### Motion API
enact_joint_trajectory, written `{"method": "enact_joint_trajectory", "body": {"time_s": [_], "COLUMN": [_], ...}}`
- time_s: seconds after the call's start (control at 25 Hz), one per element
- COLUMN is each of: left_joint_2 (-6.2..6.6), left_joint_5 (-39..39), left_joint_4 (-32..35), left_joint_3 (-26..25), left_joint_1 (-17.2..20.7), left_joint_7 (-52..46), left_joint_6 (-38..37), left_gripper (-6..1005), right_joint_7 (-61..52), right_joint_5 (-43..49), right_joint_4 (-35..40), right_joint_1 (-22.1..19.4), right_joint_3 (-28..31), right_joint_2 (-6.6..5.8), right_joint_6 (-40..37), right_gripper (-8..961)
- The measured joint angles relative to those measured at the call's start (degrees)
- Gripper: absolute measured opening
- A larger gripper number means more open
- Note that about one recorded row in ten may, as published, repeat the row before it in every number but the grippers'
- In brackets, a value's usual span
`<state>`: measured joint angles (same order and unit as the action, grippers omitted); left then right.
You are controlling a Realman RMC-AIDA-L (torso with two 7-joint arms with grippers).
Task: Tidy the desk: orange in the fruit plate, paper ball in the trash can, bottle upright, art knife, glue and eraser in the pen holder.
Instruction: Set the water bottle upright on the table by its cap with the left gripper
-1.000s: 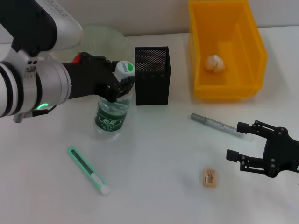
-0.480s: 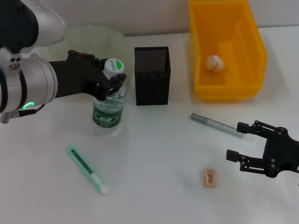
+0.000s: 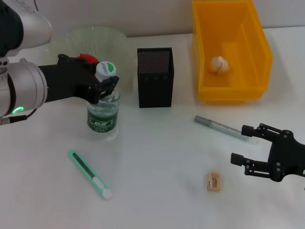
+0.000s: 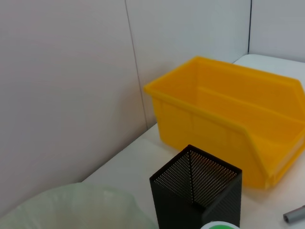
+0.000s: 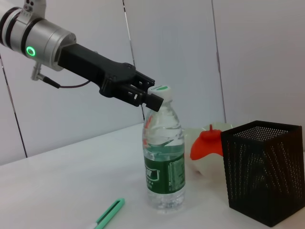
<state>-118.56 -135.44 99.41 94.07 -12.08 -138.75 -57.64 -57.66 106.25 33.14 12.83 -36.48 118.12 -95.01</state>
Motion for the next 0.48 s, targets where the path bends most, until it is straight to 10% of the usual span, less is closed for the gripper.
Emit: {"method": "enact_joint_trajectory", "body": {"time_s": [0.48], "left_joint_2": [0.0], "left_joint_5": [0.0], "left_joint_4": [-0.36], "left_joint_3": [-0.91], "left_joint_1": [0.63], "left_joint_7": [0.22], "left_joint_6": [0.66], "left_gripper": [435], "right_joint_7": [0.0], "right_joint_5": [0.0], "right_joint_4": [0.0], "right_joint_1": [0.0], "right_joint_3": [0.0], "right_joint_2": [0.0], "right_joint_6": [0.0], "right_gripper": [830]}}
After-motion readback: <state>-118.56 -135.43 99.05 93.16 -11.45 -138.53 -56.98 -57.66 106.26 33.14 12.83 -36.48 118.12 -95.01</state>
